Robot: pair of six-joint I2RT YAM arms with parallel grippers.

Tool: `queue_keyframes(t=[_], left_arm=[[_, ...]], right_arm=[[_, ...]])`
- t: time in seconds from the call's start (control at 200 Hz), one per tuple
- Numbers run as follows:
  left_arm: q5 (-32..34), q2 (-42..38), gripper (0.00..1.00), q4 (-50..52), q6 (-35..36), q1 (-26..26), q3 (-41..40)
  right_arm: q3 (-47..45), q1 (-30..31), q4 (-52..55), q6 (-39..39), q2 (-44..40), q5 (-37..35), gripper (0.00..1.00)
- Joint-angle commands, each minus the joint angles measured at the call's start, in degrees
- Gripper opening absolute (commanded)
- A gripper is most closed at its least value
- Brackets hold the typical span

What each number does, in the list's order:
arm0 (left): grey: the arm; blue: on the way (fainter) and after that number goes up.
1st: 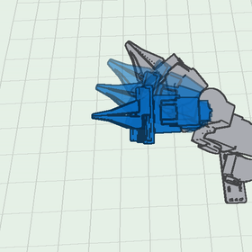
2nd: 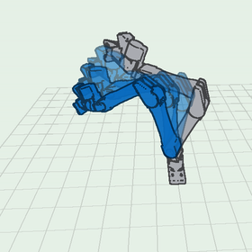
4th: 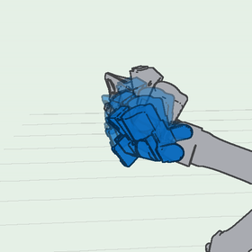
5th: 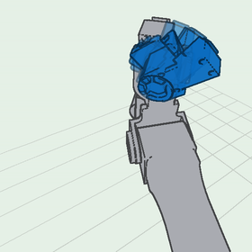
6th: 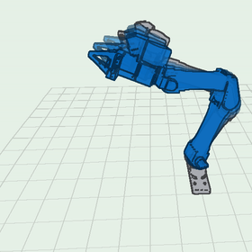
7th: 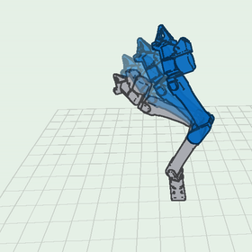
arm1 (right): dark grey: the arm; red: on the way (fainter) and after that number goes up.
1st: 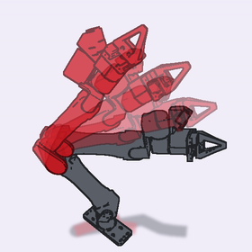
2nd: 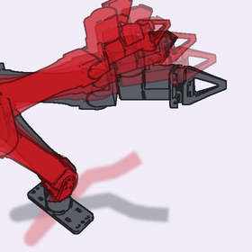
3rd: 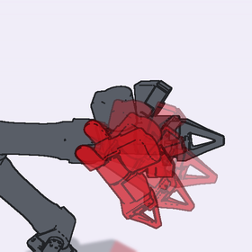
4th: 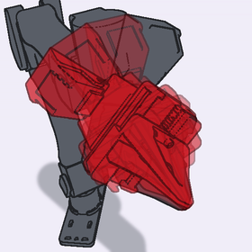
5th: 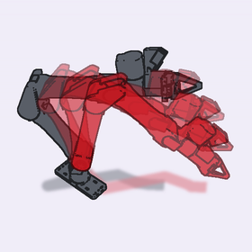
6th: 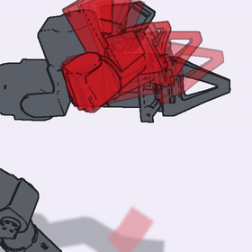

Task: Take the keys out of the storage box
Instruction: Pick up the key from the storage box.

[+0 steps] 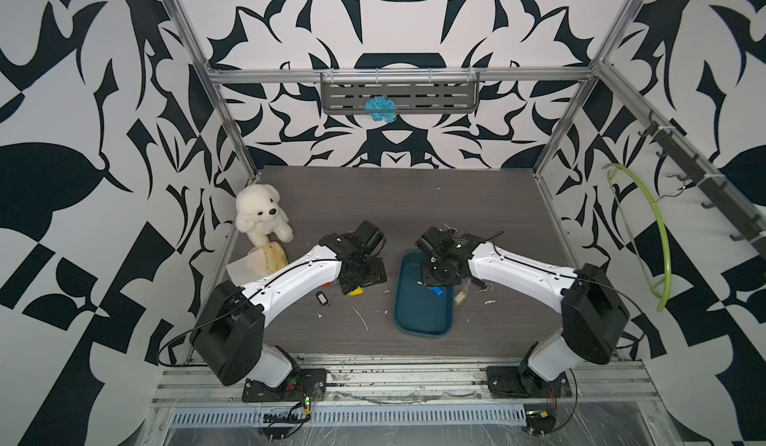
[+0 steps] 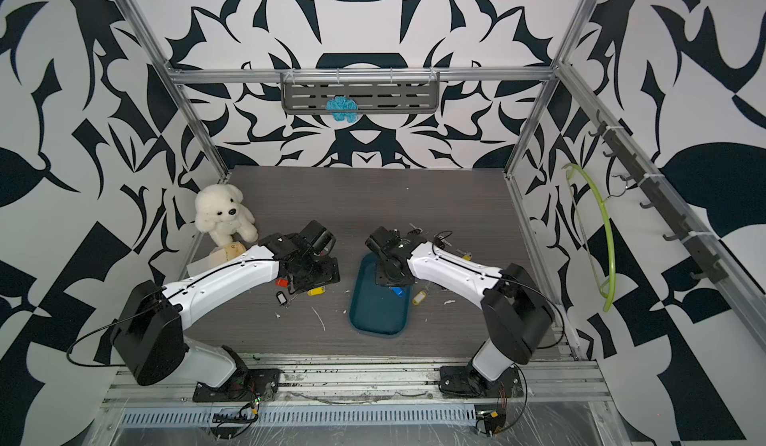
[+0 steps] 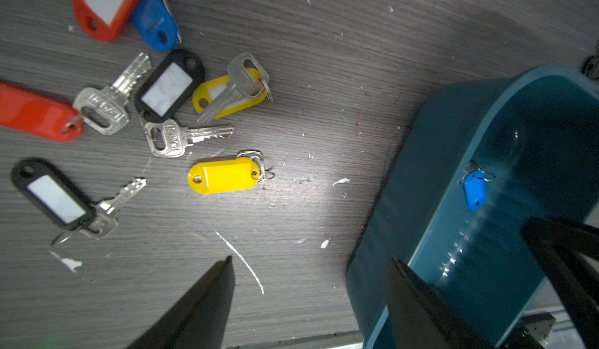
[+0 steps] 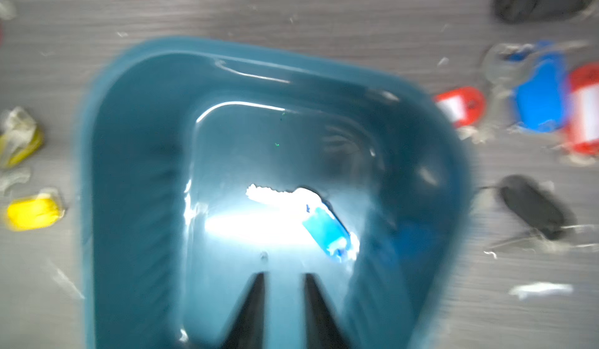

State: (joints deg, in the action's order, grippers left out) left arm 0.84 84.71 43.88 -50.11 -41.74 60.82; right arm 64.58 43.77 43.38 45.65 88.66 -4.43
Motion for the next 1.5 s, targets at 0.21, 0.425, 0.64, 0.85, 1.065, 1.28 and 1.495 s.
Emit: queue_keyframes(t=[0.21,0.425,0.64,0.85,1.065,1.28,1.495], left_arm=[[0.4,0.2,0.80,0.0,-0.6,-1.0,0.5],[0.5,0.4,0.80,0.1,-0.3,-1.1,1.0],[0.4,0.5,0.80,0.0,0.2,-1.1,0.7],[0.2,0.9,0.80,0.0,0.7,-1.1,0.6],[0.3,0.7,0.80,0.2,1.1,-1.1,0.5],[0.2,1.1,0.80,0.1,1.2,-1.1,0.5],[0.3,1.2,0.80,0.2,1.2,-1.1,0.6]], right_arm=[[5.0,-1.4,11.5,7.0,2.9,1.1,0.43],[7.0,-1.3,9.7,15.8,8.0,5.1,0.44],[5.6,-1.3,7.5,20.8,8.7,4.9,0.41],[3.1,-1.9,3.7,23.1,9.9,4.6,0.37],[1.6,-4.2,0.5,24.0,11.0,5.7,0.35],[0.9,-6.1,-0.6,24.0,11.9,6.3,0.35],[0.6,-6.6,-1.6,24.1,13.3,7.1,0.35]])
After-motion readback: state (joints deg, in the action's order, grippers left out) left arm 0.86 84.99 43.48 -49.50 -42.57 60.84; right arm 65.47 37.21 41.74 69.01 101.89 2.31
